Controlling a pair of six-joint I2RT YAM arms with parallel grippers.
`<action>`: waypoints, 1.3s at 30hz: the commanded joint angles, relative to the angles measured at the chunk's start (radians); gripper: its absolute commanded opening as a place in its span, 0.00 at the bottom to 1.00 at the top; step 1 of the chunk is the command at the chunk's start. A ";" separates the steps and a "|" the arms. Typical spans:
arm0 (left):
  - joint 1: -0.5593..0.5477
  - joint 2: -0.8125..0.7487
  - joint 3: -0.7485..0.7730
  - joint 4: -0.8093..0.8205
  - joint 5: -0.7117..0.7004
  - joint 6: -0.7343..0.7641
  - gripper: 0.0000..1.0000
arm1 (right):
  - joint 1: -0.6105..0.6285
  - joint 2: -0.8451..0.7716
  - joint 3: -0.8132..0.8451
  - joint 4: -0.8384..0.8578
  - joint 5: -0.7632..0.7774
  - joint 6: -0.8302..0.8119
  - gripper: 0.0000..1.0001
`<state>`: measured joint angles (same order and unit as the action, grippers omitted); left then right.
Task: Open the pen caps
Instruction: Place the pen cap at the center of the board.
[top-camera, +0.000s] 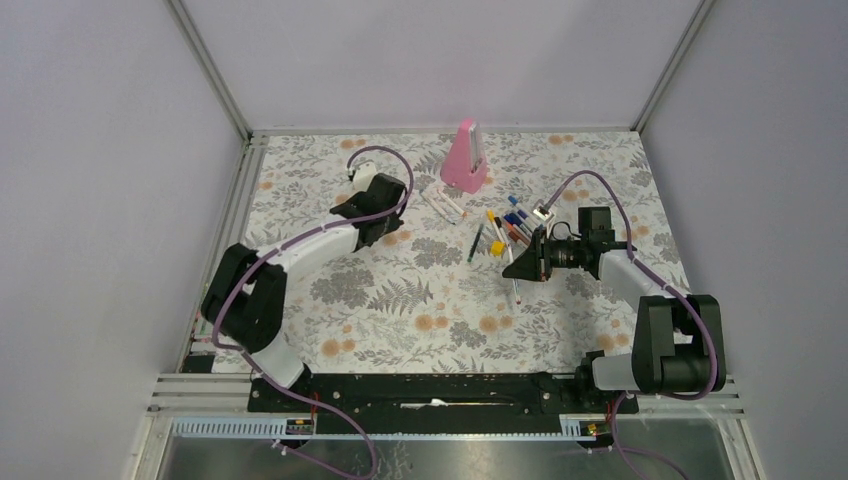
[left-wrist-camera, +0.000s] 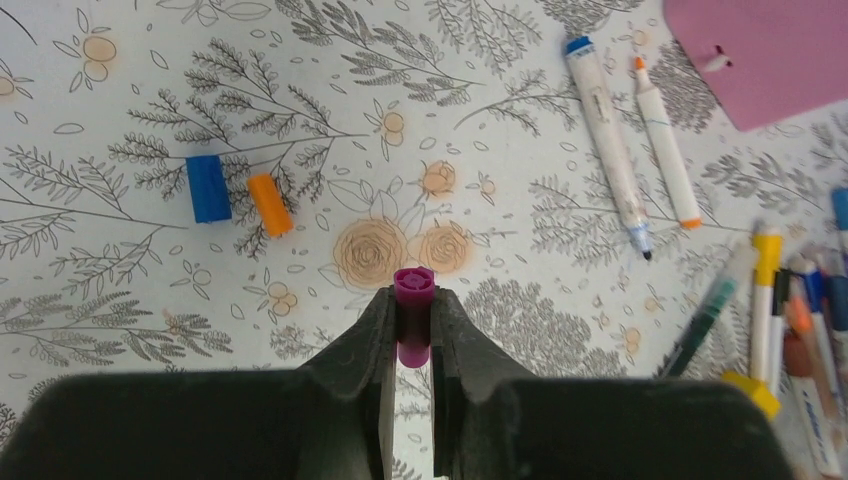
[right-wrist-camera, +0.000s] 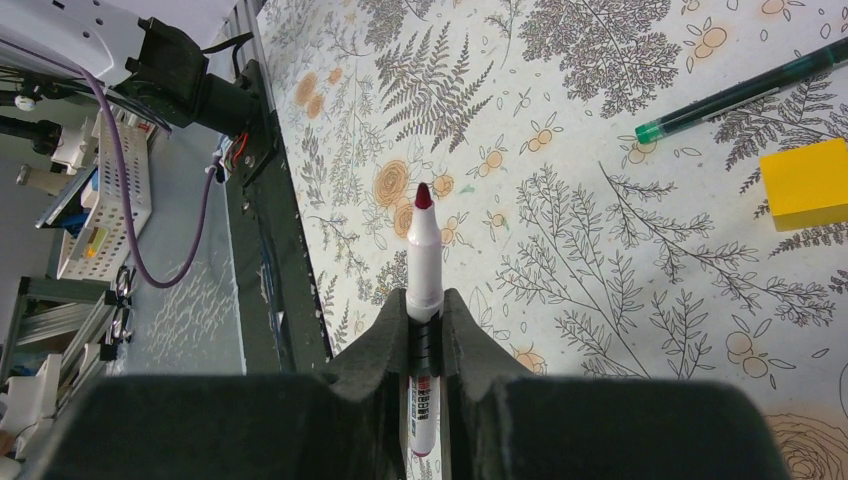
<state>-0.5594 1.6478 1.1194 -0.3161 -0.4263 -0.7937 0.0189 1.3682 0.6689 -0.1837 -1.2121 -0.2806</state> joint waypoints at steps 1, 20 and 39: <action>0.019 0.081 0.096 -0.042 -0.060 0.017 0.00 | -0.006 -0.007 0.034 -0.016 0.003 -0.029 0.00; 0.119 0.246 0.150 -0.023 0.015 0.044 0.02 | -0.009 -0.004 0.035 -0.016 0.004 -0.029 0.00; 0.136 0.202 0.138 -0.025 0.047 0.067 0.24 | -0.012 -0.004 0.034 -0.016 0.000 -0.028 0.00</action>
<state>-0.4320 1.9007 1.2304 -0.3641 -0.3916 -0.7406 0.0120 1.3682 0.6701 -0.1982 -1.2118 -0.2916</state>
